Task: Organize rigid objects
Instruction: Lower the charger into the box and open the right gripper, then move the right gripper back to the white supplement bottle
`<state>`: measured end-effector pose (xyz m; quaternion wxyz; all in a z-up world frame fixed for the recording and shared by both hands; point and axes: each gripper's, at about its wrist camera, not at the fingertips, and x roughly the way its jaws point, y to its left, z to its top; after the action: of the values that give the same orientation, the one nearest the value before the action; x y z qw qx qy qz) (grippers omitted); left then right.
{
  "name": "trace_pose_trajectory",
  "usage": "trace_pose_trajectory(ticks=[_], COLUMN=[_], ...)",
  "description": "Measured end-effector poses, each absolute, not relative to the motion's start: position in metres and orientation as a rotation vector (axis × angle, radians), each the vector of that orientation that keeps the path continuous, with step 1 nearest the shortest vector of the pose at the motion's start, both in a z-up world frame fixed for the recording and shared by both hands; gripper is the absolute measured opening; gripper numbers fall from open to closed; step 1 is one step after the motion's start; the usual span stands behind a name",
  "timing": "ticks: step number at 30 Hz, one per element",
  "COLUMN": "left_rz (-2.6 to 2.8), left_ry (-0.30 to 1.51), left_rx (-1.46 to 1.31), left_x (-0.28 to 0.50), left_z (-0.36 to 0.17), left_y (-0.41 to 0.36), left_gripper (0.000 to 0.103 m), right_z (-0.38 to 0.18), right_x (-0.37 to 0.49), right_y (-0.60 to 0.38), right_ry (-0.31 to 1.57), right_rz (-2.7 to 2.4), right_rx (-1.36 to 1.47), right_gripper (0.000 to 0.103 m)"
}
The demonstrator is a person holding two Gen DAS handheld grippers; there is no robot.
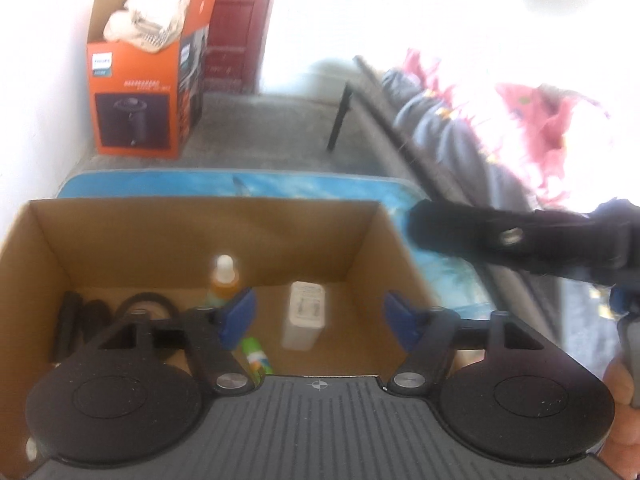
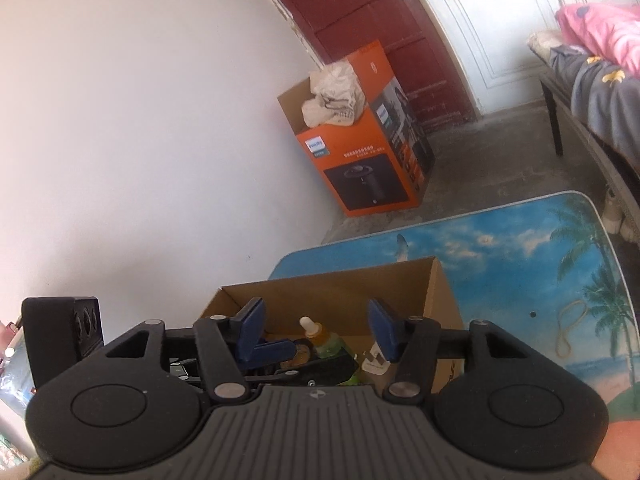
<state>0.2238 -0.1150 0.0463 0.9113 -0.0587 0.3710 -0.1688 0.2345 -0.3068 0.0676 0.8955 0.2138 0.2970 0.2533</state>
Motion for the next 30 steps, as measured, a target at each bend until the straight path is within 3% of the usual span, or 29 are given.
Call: trace_pose_trajectory(ticks=[1,3,5,11,17,25,30], left_rz=[-0.364,-0.406,-0.470,-0.521,-0.288,-0.176,-0.224], left_ry=[0.748,0.733,0.710,0.614,0.504,0.597,0.663], left_rx=[-0.130,-0.178,-0.246,-0.305,-0.176,-0.135,-0.214], left_x=[0.213,0.189,0.164,0.095,0.053,0.045,0.054], left_z=[0.053,0.065,0.075,0.088,0.068,0.026,0.010], left_y=[-0.111,-0.100,-0.087,-0.056,-0.023,0.026,0.052], left_gripper=[0.078,0.087,0.099,0.103,0.103,0.103,0.103], right_z=[0.075,0.087,0.094,0.091,0.084,0.085,0.085], right_x=[0.223,0.196,0.167,0.089,0.043,0.030,0.045], right_y=[-0.309,-0.312,-0.316,-0.311,-0.271,-0.190,-0.161], right_ry=[0.594,0.550,0.498,0.466,0.539,0.562,0.506], right_rz=[0.530,0.529,0.519,0.450,0.275,0.110,0.203], right_rx=[0.444,0.453,0.465,0.450,0.192,-0.171,-0.138], right_gripper=[0.064,0.080,0.103,0.103,0.103,0.103,0.103])
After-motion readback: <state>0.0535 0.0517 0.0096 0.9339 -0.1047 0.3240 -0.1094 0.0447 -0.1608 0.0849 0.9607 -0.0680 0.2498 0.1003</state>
